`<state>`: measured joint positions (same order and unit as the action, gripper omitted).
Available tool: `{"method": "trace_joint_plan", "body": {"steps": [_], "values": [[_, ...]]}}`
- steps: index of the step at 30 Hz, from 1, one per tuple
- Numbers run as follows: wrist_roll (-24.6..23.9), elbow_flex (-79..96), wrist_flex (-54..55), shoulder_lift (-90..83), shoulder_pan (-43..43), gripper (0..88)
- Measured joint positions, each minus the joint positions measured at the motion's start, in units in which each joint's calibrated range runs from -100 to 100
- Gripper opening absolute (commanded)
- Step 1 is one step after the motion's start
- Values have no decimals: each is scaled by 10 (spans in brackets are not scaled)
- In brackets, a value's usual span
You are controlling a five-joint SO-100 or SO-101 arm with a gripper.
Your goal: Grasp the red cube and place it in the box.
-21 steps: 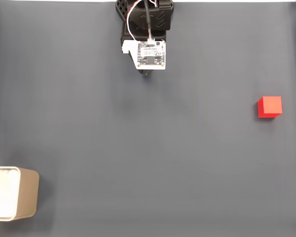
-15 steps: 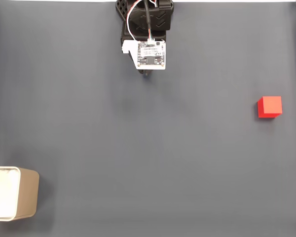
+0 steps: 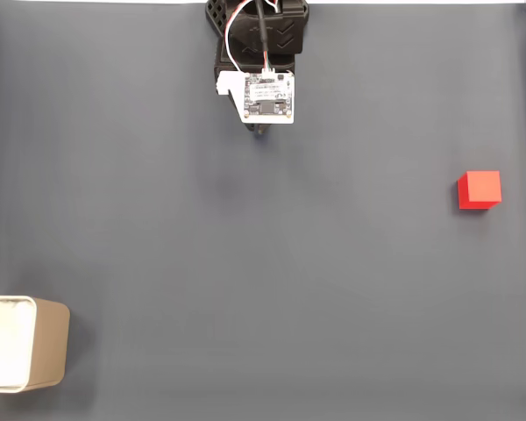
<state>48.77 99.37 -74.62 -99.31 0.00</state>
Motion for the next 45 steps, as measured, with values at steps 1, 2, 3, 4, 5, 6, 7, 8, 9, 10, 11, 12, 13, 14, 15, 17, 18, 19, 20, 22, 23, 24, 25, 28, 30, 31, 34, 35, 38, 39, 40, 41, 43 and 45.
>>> {"method": "trace_joint_plan", "body": {"steps": [1,2,3,4,5,6,7,8,9,10,11,12,13,14,15,17,18,19,20,22,23,24,25,28,30,31,34,35,38,39,40,41,43,45], "values": [[1,0,0,-2,0,0],[1,0,0,-3,0,0],[1,0,0,-3,1,0],[1,0,0,-3,1,0],[1,0,0,-4,2,0],[1,0,0,-4,2,0],[1,0,0,-4,2,0],[1,0,0,-4,2,0],[1,0,0,-4,2,0],[2,0,0,-4,2,0],[2,0,0,-4,2,0],[4,0,0,-4,2,0],[5,0,0,-4,2,0],[5,0,0,-4,2,0],[5,0,2,-4,2,0],[5,0,17,-4,2,0],[4,0,36,0,2,0],[4,0,58,3,2,0],[7,0,81,3,2,0],[10,-19,139,0,2,0],[11,-27,169,1,2,0],[11,-42,201,3,3,0],[11,-62,233,7,7,0],[16,-152,307,45,22,0],[16,-231,323,89,31,0],[16,-275,325,116,34,0],[7,-418,313,207,36,0],[5,-466,300,237,37,0],[4,-617,239,336,38,0],[2,-665,216,367,37,0],[0,-712,189,398,37,0],[0,-757,164,427,37,0],[-1,-835,117,479,37,0],[-2,-883,81,515,37,0]]}}
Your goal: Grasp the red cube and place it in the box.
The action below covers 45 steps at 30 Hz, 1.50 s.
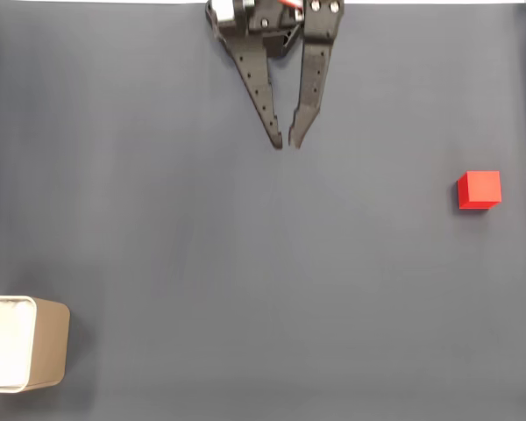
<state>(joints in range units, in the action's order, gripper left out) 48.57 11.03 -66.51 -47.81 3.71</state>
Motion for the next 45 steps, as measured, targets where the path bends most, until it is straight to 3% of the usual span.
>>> {"method": "trace_joint_plan", "body": {"steps": [18,45], "values": [[14,-42,-97,87,-9,0],[25,37,-84,122,202,0]]}}
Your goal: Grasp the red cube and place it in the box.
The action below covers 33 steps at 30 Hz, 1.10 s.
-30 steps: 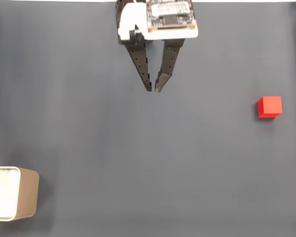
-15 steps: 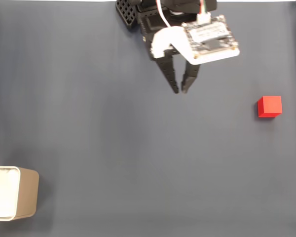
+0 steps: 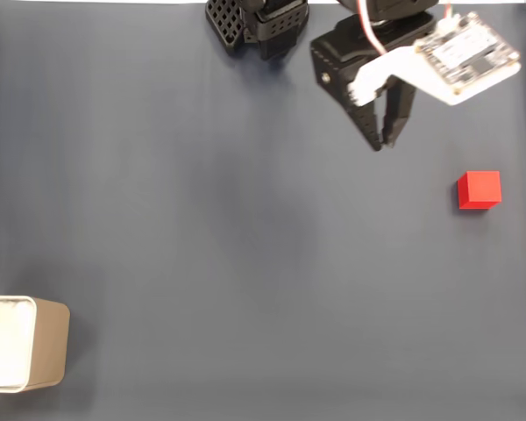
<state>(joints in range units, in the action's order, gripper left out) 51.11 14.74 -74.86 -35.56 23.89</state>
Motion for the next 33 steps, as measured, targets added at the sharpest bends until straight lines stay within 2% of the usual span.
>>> {"method": "trace_joint_plan", "body": {"steps": [22,33], "values": [[0,5,54,51,139,14],[12,89,159,56,154,75]]}}
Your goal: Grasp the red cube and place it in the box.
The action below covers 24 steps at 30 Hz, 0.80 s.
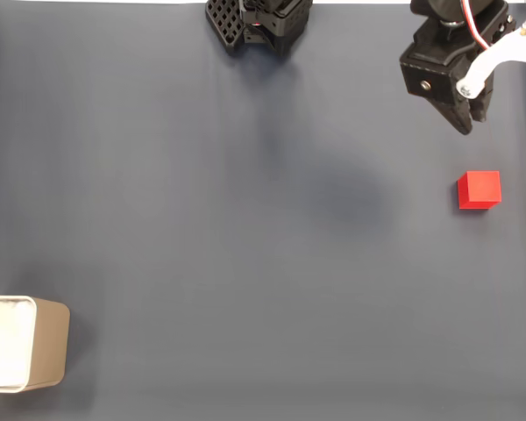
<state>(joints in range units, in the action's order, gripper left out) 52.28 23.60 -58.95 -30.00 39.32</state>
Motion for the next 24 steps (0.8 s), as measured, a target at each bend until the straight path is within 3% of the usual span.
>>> {"method": "trace_joint_plan", "body": {"steps": [24], "values": [[6,191,170,0,4,232]]}}
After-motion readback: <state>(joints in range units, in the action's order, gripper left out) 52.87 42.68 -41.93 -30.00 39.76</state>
